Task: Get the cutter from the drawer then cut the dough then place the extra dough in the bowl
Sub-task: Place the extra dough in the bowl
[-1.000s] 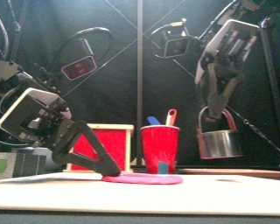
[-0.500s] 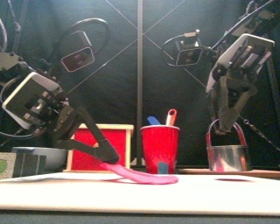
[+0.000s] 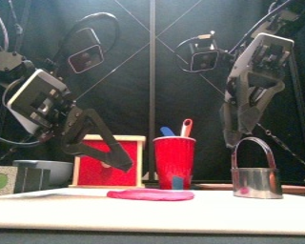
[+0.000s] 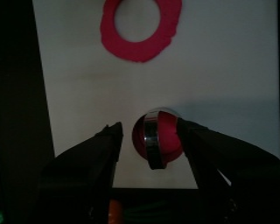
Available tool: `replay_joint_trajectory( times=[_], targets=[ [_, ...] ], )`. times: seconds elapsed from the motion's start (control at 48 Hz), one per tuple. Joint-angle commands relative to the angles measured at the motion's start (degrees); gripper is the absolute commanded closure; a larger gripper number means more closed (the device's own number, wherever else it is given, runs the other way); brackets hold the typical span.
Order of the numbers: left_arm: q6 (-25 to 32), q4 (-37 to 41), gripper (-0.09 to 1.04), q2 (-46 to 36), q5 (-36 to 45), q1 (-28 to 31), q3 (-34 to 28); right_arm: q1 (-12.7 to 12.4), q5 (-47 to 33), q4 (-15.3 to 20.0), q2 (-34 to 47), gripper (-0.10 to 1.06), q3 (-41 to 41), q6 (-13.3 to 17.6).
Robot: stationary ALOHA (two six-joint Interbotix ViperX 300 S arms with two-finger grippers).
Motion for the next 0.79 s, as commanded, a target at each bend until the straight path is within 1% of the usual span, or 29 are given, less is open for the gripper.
replay_joint_trajectory(
  times=[0.021, 0.167, 0.292, 0.396, 0.479, 0.542, 0.604, 0.667, 0.792],
  targets=[
    [0.09, 0.18, 0.42, -2.02, -0.53, 0.62, -0.97, 0.09, -2.11, -0.26, -1.32, 0.11, -1.14, -0.18],
    [0.09, 0.09, 0.42, -3.08, -0.62, 0.79, -0.79, 0.09, -4.13, -0.97, -1.41, 0.11, -0.62, -0.18],
    [0.35, -0.26, 0.42, -3.60, -0.26, 2.46, -0.70, 0.09, -5.54, -1.76, -1.32, 0.11, -0.44, -0.18],
    [2.72, -0.35, 0.38, -3.60, 1.23, 3.60, -1.41, 0.09, -6.59, -2.37, -1.14, 0.11, -0.26, -0.18],
    [6.94, -1.41, 0.34, -3.96, 4.75, 4.57, -2.72, 0.00, -7.21, -2.46, -0.88, 0.11, 0.00, -0.26],
    [10.90, -2.99, 0.30, -4.48, 8.88, 5.80, -4.04, 0.00, -7.56, -2.46, -0.62, 0.11, 0.18, -0.26],
    [15.91, -5.71, 0.24, -5.54, 14.15, 7.47, -5.45, -0.09, -7.91, -2.46, -0.26, 0.11, 0.44, -0.26],
    [20.13, -8.53, 0.19, -6.33, 17.67, 8.70, -6.33, -0.09, -8.00, -2.37, 0.09, 0.11, 0.44, -0.26],
    [26.72, -14.24, 0.11, -8.00, 20.65, 9.67, -7.47, 0.09, -8.17, -2.37, 0.62, 0.11, 0.44, -0.18]
  ],
)
